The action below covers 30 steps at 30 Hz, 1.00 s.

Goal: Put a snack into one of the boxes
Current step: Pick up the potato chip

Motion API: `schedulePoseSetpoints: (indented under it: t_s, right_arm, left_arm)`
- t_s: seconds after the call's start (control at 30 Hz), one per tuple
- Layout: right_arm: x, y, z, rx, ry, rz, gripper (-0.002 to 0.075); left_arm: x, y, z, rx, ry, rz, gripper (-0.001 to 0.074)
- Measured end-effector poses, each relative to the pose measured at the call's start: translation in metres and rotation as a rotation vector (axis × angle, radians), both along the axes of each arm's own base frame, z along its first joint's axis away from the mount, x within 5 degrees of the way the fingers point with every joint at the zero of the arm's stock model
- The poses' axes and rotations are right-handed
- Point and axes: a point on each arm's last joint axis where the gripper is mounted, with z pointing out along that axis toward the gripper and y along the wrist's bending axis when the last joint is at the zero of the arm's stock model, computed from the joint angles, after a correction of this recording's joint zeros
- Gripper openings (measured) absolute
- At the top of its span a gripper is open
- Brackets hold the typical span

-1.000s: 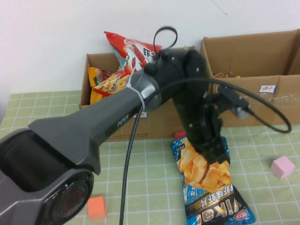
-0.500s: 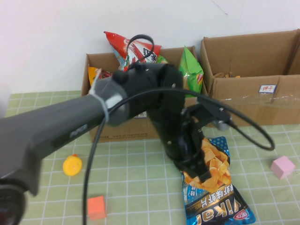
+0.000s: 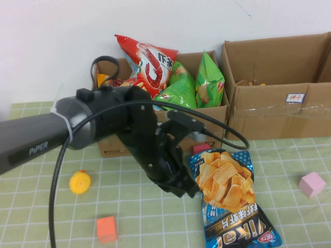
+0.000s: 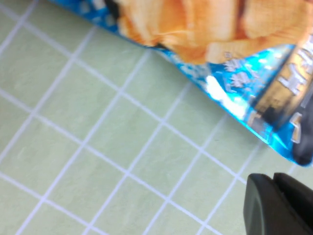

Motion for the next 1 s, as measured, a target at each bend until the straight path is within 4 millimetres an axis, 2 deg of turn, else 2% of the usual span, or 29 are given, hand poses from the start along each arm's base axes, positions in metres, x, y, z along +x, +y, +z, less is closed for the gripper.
schedulePoseSetpoints:
  t_s: [0.1,0.33,0.47,0.67,0.87,0.9,1.0]
  right_arm:
    - [0.000,0.000,0.000,0.000,0.000,0.000,-0.0002]
    - [0.000,0.000,0.000,0.000,0.000,0.000,-0.0002]
    - [0.000,0.000,0.000,0.000,0.000,0.000,-0.0002]
    - [0.000,0.000,0.000,0.000,0.000,0.000,-0.0002]
    - [0.000,0.000,0.000,0.000,0.000,0.000,-0.0002]
    - [0.000,0.000,0.000,0.000,0.000,0.000,-0.0002]
    - [0.000,0.000,0.000,0.000,0.000,0.000,-0.0002]
  left_arm:
    - [0.005,0.005,-0.004,-0.010,0.003,0.030,0.0000]
    - [0.008,-0.004,-0.012,-0.082,0.014,0.013,0.0000]
    - [0.009,-0.013,-0.027,-0.142,0.063,-0.019,0.0052]
    - [0.004,-0.027,-0.041,-0.188,0.053,-0.125,0.0243]
    - [0.004,-0.043,-0.039,-0.217,-0.031,-0.070,0.0585]
    - [0.005,-0.046,-0.039,-0.226,-0.046,-0.048,0.0623]
    - [0.002,-0.056,-0.037,-0.240,-0.097,-0.032,0.0672]
